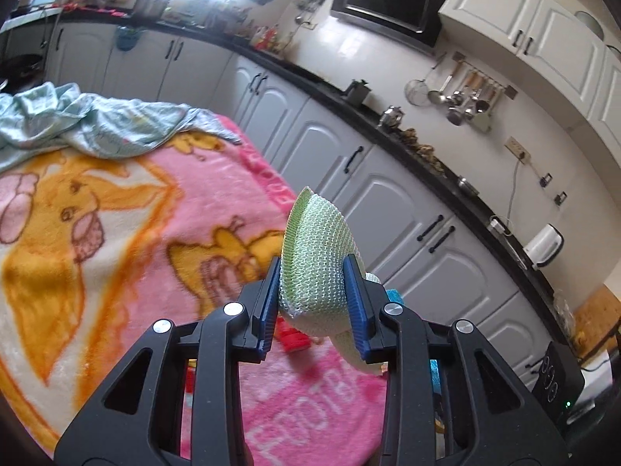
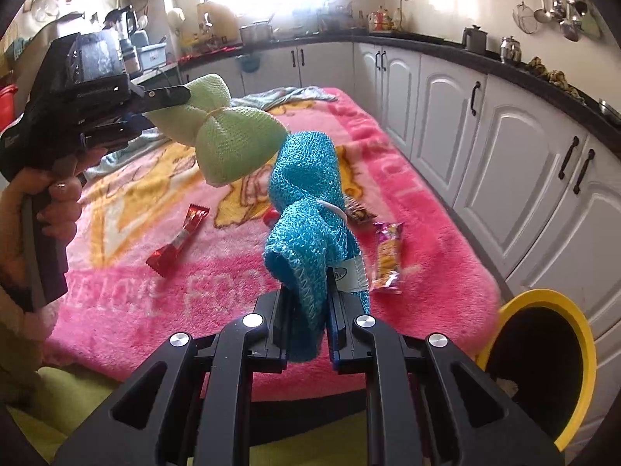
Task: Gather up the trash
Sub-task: 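Carry the green bow and blue cloth over the yellow bin, then open both tools to drop the bow and cloth into the bin, then move both tools back toward the red wrapper and snack packet, then grasp the red candy wrapper with the left tool while the right tool grasps the pink snack packet, then carry the red wrapper and pink packet over the yellow bin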
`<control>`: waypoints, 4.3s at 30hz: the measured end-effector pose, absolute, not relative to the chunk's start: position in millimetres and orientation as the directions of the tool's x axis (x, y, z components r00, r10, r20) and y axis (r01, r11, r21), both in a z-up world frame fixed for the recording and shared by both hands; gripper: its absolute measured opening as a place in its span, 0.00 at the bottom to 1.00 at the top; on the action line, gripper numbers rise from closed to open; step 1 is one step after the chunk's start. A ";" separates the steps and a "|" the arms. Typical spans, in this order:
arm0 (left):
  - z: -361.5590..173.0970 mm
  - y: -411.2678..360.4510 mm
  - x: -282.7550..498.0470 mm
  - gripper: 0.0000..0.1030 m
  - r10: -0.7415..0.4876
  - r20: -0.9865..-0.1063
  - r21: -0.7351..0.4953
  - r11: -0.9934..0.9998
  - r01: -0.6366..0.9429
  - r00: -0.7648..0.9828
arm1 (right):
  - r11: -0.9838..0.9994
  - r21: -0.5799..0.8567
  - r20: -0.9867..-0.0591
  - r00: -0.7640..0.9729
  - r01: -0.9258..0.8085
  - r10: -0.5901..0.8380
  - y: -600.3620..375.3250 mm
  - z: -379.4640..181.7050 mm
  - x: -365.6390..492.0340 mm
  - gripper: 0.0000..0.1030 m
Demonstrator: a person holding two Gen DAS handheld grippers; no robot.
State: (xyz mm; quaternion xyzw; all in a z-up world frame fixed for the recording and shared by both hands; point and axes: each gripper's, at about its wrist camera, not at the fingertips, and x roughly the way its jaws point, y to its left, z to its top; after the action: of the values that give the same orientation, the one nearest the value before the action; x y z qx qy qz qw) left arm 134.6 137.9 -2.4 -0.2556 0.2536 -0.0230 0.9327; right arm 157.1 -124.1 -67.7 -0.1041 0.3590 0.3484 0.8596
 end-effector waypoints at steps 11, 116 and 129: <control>22.4 87.5 145.4 0.23 -0.258 -0.417 -0.478 0.878 0.031 0.872 | 0.800 0.070 -0.649 0.582 -0.595 0.490 -178.4 -47.4 154.8 0.14; -129.9 130.8 129.5 0.29 0.017 -0.800 -0.175 0.949 -0.261 0.600 | 0.828 0.167 -0.808 0.407 -0.536 0.427 -124.1 -148.5 248.9 0.22; -97.3 80.0 131.4 0.12 -0.143 -0.746 -0.250 0.965 -0.074 0.651 | 0.810 0.193 -0.756 0.443 -0.554 0.482 -164.3 -109.2 221.7 0.22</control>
State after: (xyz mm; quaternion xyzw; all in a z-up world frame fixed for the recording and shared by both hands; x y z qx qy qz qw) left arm 131.4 80.0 -97.3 -0.1300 0.4173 -0.0190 0.8992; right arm 221.7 -164.3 -109.2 -0.0415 0.4305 0.3054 0.8483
